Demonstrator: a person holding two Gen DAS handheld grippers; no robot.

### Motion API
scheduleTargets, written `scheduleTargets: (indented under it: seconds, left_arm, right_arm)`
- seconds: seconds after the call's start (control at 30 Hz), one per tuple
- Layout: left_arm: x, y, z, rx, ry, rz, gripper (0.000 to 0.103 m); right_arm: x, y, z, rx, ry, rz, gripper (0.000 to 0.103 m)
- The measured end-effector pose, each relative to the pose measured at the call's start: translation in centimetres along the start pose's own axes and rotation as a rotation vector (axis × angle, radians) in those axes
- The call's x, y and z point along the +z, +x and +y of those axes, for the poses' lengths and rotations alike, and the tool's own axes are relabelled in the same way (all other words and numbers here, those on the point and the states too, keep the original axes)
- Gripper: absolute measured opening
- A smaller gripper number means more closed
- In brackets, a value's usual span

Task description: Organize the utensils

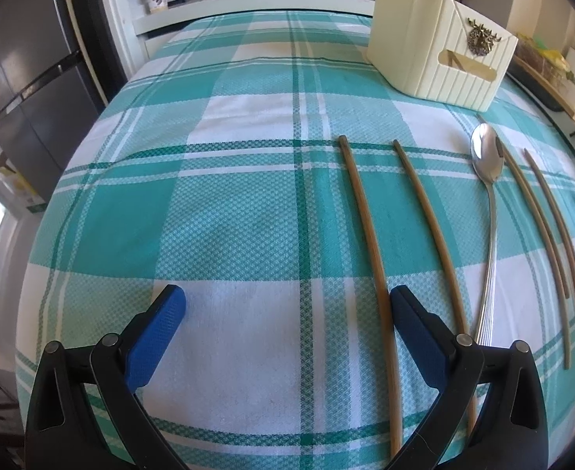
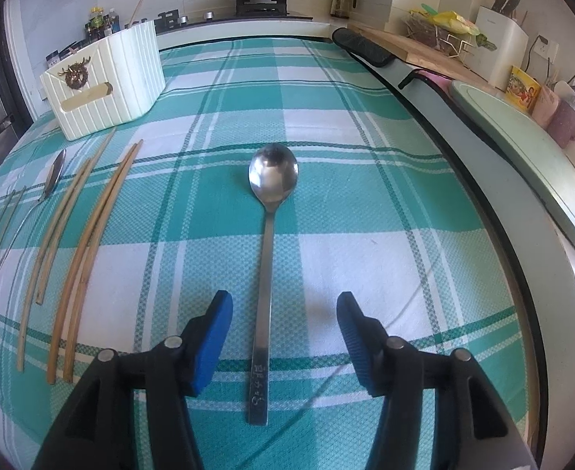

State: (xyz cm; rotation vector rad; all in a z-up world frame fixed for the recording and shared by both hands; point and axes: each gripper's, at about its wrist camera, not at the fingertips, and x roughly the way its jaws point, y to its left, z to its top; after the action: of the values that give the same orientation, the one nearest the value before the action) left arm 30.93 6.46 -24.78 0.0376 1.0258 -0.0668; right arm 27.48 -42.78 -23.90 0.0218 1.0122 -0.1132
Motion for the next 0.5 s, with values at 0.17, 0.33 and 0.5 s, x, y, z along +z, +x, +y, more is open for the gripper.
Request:
scheduleTargets:
  seconds: [0.17, 0.33, 0.5]
  left_arm:
    - [0.3, 0.2, 0.0, -0.007, 0.008, 0.028, 0.103]
    - [1.5, 0.7, 0.1, -0.035, 0.054, 0.105, 0.103]
    - [2.6, 1.4, 0.2, -0.054, 0.084, 0.176, 0.103]
  right_arm:
    - [0.2, 0.6, 0.2, -0.007, -0.008, -0.007, 0.057]
    - [0.8, 1.1, 0.0, 0.004, -0.005, -0.012, 0.057]
    - [0.7, 1.2, -0.2, 0.02, 0.004, -0.012, 0.058]
